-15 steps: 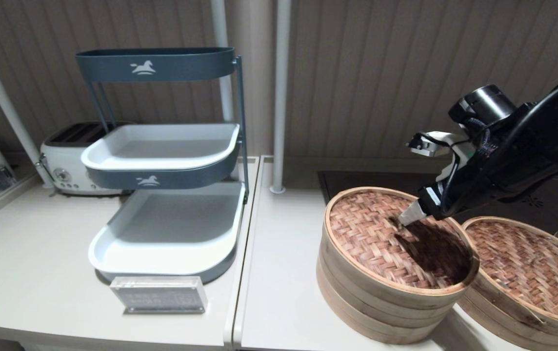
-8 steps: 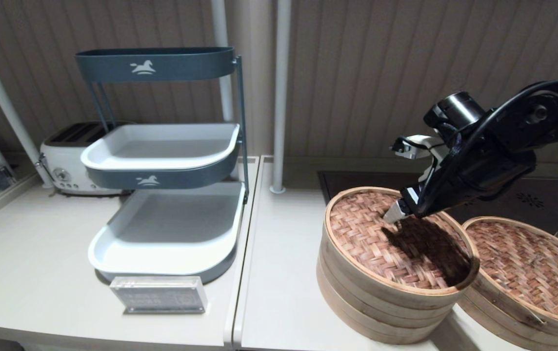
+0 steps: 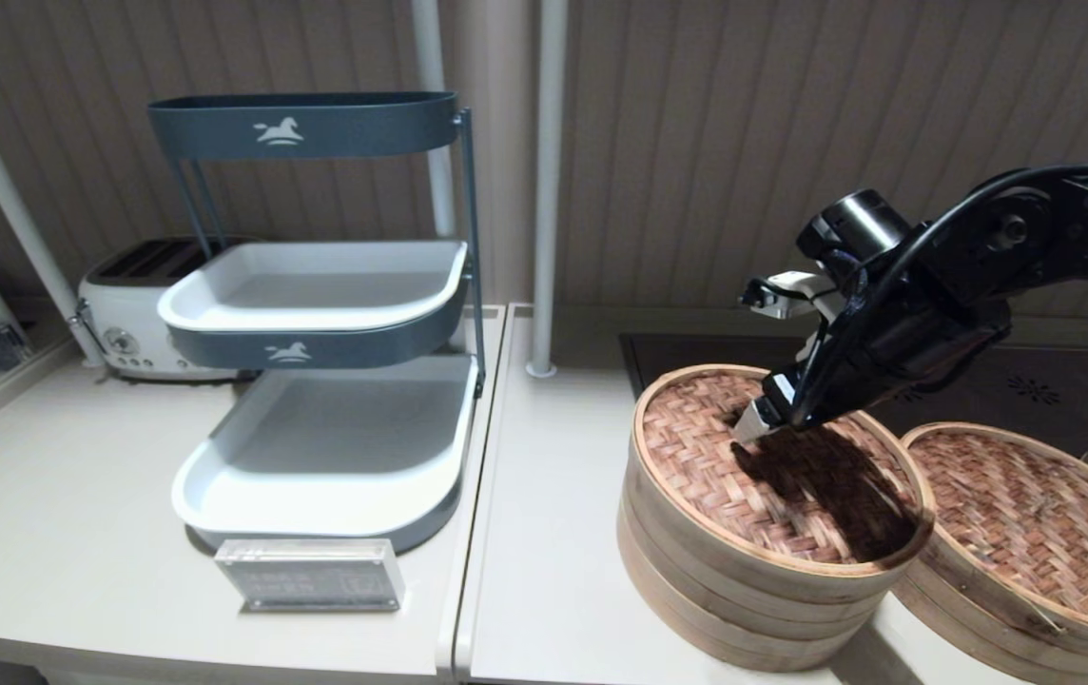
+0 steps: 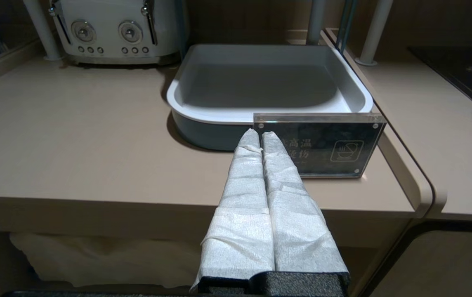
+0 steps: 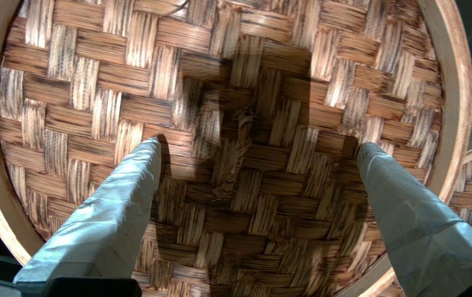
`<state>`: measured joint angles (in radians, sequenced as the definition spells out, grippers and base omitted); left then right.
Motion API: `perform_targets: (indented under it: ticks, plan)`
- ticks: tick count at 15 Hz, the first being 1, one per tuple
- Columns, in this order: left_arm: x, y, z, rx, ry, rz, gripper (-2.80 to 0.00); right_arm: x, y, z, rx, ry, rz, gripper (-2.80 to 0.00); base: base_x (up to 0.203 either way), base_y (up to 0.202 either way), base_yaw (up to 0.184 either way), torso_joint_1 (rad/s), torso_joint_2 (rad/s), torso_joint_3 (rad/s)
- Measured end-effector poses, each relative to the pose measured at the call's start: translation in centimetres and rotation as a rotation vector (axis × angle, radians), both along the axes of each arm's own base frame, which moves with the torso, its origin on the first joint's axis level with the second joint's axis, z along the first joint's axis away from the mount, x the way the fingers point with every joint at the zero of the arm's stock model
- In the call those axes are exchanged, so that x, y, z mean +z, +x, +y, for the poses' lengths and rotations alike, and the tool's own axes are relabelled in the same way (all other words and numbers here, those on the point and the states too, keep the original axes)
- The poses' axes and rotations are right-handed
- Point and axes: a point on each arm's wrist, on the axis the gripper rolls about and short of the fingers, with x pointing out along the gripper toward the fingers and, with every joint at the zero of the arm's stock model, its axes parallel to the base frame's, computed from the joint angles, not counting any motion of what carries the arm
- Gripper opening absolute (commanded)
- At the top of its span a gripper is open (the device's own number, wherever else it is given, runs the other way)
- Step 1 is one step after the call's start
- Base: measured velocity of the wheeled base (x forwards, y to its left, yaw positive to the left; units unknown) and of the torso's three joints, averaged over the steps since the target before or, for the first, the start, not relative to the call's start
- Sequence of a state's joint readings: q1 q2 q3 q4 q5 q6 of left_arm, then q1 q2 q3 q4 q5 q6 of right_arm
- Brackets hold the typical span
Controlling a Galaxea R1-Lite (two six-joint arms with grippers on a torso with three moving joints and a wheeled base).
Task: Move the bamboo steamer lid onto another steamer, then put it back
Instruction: Pick up the steamer
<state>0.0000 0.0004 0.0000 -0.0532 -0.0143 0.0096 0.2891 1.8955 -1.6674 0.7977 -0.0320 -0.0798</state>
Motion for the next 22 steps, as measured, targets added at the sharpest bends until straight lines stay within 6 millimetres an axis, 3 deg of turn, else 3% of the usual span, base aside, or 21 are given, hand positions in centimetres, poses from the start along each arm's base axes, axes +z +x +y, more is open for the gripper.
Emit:
perform_targets:
  ticks: [16,17,22]
  plan:
    - [0.0,0.0,0.0,0.000,0.000,0.000,-2.80,-0.3,-0.1,1.4,-0.010,-0.051,-0.010,0.00,0.000,0.000,0.000,0.000,0.00,0.000]
    - [0.0,0.0,0.0,0.000,0.000,0.000,-2.80,-0.4,0.0,1.4,-0.009,-0.051,-0.008,-2.80,0.000,0.000,0.000,0.000,0.00,0.000]
    - [0.0,0.0,0.0,-0.001,0.000,0.000,-2.80,-0.8,0.0,1.6,-0.002,-0.053,0.006,-2.80,0.000,0.000,0.000,0.000,0.00,0.000]
